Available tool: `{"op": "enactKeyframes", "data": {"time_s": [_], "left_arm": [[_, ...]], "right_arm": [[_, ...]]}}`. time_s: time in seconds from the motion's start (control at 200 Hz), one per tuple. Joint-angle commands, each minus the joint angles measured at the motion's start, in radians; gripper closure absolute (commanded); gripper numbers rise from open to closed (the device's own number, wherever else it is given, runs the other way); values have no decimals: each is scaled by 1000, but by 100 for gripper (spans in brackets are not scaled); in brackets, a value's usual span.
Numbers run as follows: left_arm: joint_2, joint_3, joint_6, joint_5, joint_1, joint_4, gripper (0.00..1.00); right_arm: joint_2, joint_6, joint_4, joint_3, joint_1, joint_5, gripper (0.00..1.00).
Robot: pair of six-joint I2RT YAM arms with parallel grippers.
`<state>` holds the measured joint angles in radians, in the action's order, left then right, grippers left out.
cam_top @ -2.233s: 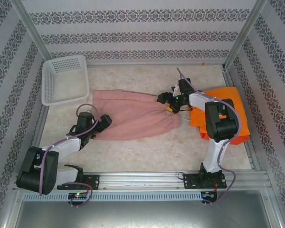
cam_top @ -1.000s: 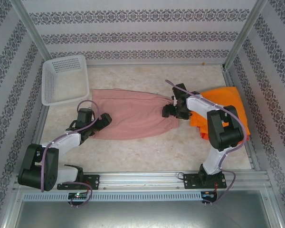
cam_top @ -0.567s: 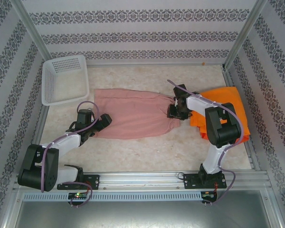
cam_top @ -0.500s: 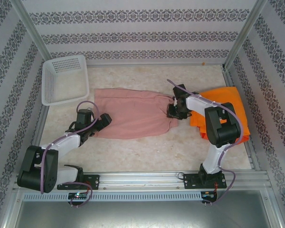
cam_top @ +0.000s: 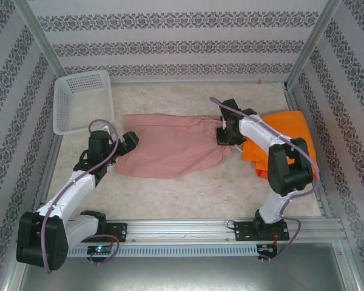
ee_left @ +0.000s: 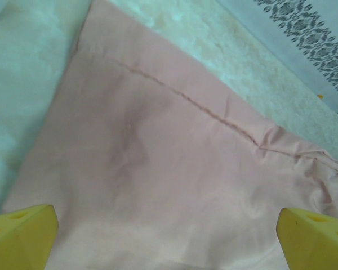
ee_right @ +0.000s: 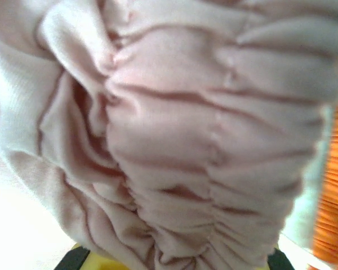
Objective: Fold and stack the shorts
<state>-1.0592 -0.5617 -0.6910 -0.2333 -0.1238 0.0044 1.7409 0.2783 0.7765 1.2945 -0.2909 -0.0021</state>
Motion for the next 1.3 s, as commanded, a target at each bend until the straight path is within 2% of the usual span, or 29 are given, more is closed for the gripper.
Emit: {"op": "enactKeyframes", "data": {"time_s": [0.0, 0.23, 0.505, 1.044, 1.209, 1.269, 1.294], "left_arm": [[13, -21, 33, -2, 10, -50, 0], [29, 14, 15, -29, 10, -29, 0], [45, 46, 7, -47, 11, -14, 0], [41, 99, -13, -54, 10, 22, 0], [42, 112, -28, -57, 10, 39, 0], [43, 115, -34, -58, 10, 46, 0], [43, 116, -36, -58, 10, 47, 0]], "right_arm": [[-81, -91, 157, 85, -4, 132, 100], [-87, -211, 338, 279, 3, 314, 100], [35, -237, 511, 550, -16, 418, 100], [369, -31, 783, 1047, -284, 433, 100], [503, 46, 792, 1192, -389, 359, 91], [560, 58, 780, 1247, -427, 296, 79], [582, 58, 773, 1270, -438, 257, 71]]}}
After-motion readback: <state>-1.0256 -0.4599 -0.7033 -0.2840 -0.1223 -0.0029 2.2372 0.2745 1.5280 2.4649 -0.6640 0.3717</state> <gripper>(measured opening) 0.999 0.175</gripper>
